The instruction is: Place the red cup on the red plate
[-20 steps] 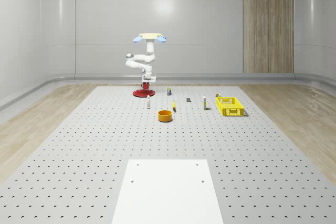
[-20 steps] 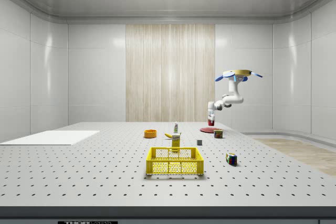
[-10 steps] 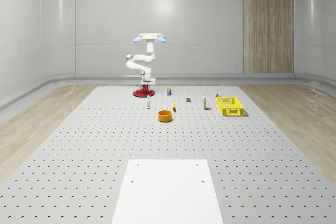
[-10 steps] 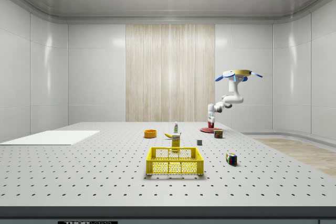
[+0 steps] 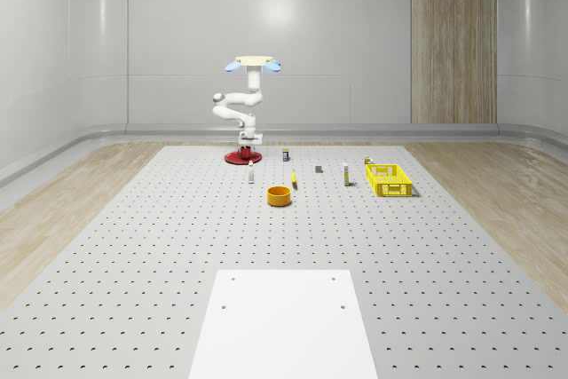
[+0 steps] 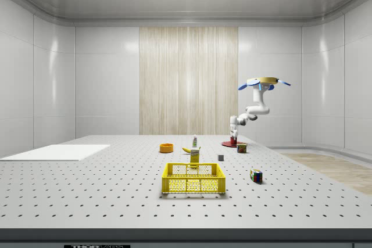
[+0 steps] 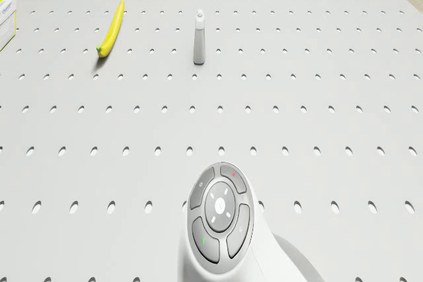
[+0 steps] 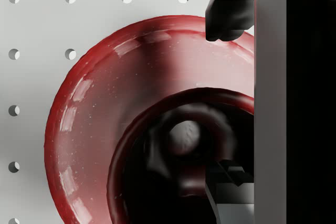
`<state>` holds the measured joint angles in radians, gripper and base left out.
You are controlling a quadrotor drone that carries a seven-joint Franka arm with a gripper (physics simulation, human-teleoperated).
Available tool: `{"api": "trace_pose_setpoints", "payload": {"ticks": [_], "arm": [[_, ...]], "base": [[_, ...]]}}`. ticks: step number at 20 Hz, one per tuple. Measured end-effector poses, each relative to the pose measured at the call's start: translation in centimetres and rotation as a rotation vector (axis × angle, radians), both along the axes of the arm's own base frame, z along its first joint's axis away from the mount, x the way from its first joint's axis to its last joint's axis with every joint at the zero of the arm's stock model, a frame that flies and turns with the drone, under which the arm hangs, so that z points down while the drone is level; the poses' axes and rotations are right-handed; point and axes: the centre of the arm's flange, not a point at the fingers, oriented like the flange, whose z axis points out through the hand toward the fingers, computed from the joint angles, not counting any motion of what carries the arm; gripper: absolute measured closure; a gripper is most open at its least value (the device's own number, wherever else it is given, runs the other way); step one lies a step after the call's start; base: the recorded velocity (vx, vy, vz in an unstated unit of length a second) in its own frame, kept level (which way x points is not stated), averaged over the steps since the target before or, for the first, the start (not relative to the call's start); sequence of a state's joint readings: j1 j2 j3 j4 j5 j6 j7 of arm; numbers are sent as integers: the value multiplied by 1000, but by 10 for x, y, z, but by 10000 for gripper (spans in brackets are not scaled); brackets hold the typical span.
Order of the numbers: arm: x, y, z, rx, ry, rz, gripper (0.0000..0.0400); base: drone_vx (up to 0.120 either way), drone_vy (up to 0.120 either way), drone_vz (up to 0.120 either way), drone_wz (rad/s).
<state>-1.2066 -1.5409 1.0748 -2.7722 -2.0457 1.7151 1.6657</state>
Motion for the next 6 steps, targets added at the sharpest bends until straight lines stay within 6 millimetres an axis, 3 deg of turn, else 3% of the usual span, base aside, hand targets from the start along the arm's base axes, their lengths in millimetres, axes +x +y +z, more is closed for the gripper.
{"api": "trace_pose_setpoints", "payload": {"ticks": [6], "arm": [[0, 0, -13, 0, 0, 0, 11]], "base": [[0, 0, 0, 0]]}}
